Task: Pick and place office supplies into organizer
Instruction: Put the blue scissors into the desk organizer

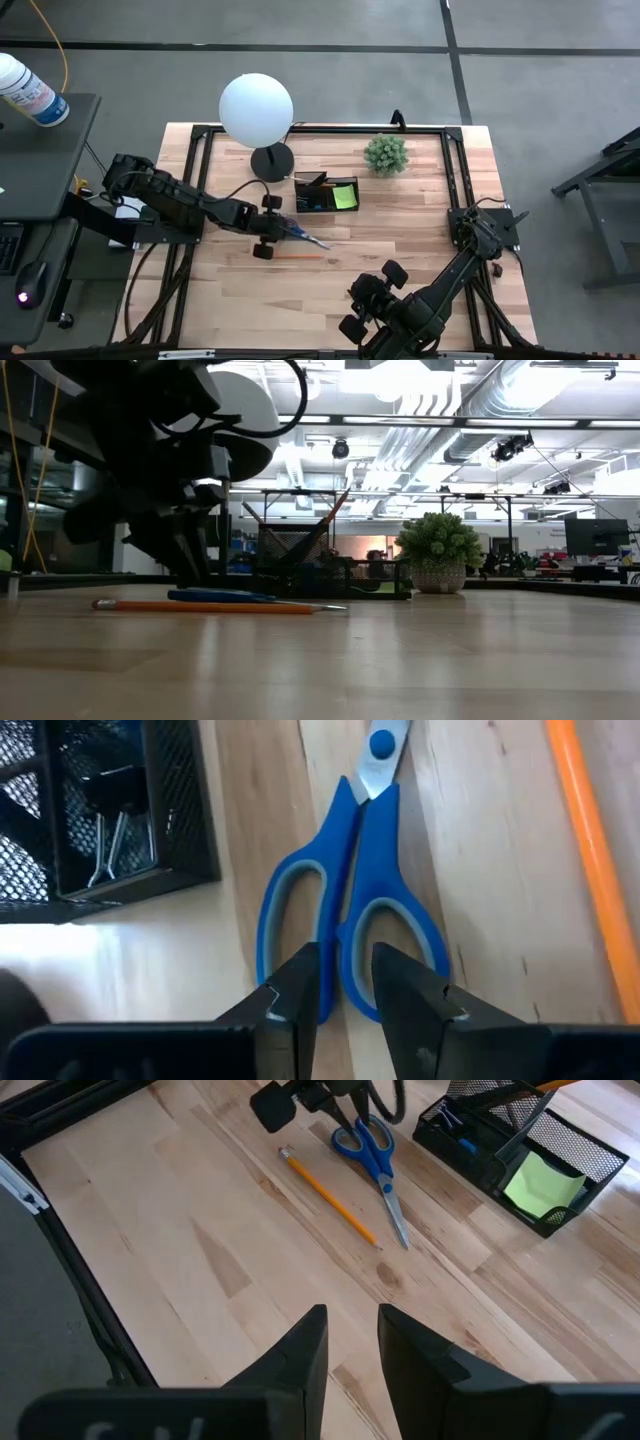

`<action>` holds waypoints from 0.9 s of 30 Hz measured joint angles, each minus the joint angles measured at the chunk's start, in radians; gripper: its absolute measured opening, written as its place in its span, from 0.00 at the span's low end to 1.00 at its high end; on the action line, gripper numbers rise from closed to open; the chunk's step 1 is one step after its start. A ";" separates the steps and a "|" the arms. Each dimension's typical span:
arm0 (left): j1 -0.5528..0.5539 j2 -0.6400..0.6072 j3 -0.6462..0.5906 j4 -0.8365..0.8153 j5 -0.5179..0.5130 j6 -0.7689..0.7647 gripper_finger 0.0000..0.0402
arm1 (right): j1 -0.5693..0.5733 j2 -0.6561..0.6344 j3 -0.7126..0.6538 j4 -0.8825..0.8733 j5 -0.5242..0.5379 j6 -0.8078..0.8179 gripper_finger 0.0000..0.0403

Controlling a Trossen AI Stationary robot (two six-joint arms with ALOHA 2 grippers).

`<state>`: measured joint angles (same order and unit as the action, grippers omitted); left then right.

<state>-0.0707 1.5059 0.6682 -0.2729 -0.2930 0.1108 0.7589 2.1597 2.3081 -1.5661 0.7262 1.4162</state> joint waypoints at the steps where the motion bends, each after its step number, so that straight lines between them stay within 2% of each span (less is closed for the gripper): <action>1: 0.009 0.000 0.000 -0.001 0.013 0.003 0.21 | 0.000 0.000 0.000 0.000 0.000 0.000 0.20; 13: 0.152 0.000 0.001 -0.075 0.268 0.039 0.21 | 0.000 0.000 0.000 0.009 -0.002 0.000 0.20; 27: 0.149 -0.001 0.017 -0.120 0.285 0.072 0.21 | 0.000 0.000 0.000 0.008 -0.003 -0.003 0.20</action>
<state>0.0784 1.5051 0.6848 -0.3925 -0.0076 0.1829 0.7591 2.1597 2.3081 -1.5582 0.7235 1.4136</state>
